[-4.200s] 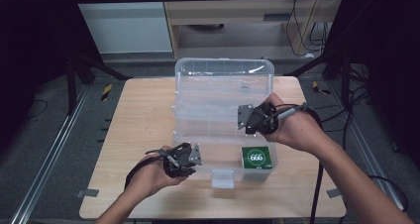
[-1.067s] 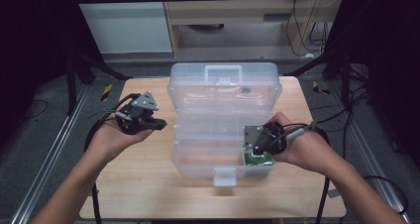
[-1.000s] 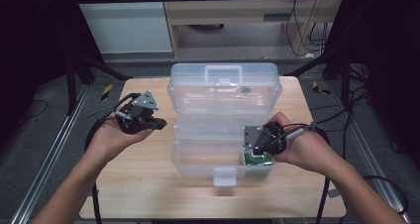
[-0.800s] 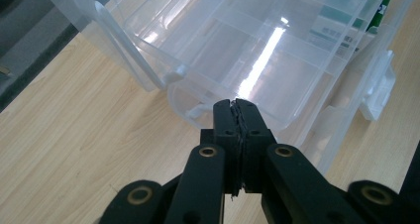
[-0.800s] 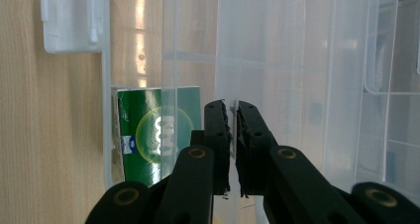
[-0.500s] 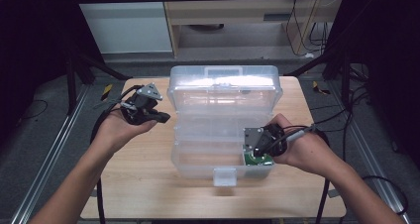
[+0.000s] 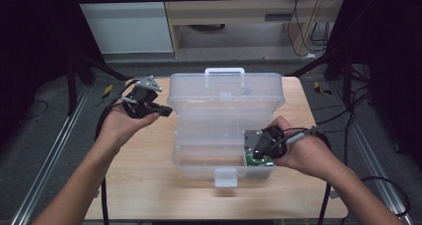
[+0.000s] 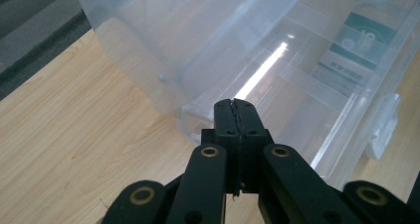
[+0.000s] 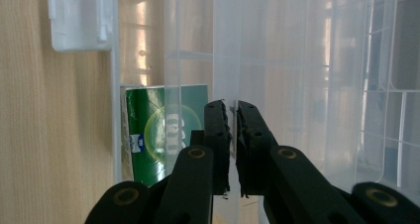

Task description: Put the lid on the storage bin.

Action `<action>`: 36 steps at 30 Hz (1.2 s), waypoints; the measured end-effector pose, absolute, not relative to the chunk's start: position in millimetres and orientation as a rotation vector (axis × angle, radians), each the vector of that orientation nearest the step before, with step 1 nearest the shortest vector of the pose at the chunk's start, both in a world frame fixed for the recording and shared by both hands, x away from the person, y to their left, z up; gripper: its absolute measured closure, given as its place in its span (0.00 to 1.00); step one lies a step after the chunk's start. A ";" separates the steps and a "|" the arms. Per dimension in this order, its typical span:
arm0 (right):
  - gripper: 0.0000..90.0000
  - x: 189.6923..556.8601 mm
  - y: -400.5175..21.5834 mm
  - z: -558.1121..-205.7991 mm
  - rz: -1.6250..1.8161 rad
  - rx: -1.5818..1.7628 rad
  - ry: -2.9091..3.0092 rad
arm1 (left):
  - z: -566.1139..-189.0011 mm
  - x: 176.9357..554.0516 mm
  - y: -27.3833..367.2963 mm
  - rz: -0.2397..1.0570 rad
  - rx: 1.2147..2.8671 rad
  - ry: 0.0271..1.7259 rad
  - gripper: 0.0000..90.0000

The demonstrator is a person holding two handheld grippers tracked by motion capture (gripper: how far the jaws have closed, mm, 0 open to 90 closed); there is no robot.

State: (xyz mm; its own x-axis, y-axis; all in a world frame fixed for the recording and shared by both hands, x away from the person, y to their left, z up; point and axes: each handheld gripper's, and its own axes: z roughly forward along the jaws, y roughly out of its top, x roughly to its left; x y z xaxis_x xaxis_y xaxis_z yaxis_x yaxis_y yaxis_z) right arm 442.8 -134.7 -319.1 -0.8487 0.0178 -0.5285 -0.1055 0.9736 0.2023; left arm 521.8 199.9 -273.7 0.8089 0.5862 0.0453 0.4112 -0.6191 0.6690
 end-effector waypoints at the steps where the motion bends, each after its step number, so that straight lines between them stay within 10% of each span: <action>1: 0.94 442.8 -134.7 -319.1 0.303 -0.062 2.568 | -273.7 521.8 199.9 0.341 2.323 0.731 1.00; 18: 0.92 439.8 -136.1 -323.1 0.314 -0.058 2.593 | -275.4 520.0 201.8 0.313 2.334 0.748 1.00; 36: 0.64 419.1 -158.9 -316.5 0.434 0.119 2.558 | -286.1 506.6 204.1 0.343 2.373 0.702 1.00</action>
State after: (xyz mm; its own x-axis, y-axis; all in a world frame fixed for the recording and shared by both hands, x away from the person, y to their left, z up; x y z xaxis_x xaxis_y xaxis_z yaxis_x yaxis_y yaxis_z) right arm 419.1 -158.9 -316.5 -0.8517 0.1705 -0.4956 -0.0027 0.9442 0.3294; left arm 506.6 204.1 -286.1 0.8239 0.5629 0.0664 0.3979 -0.6579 0.6394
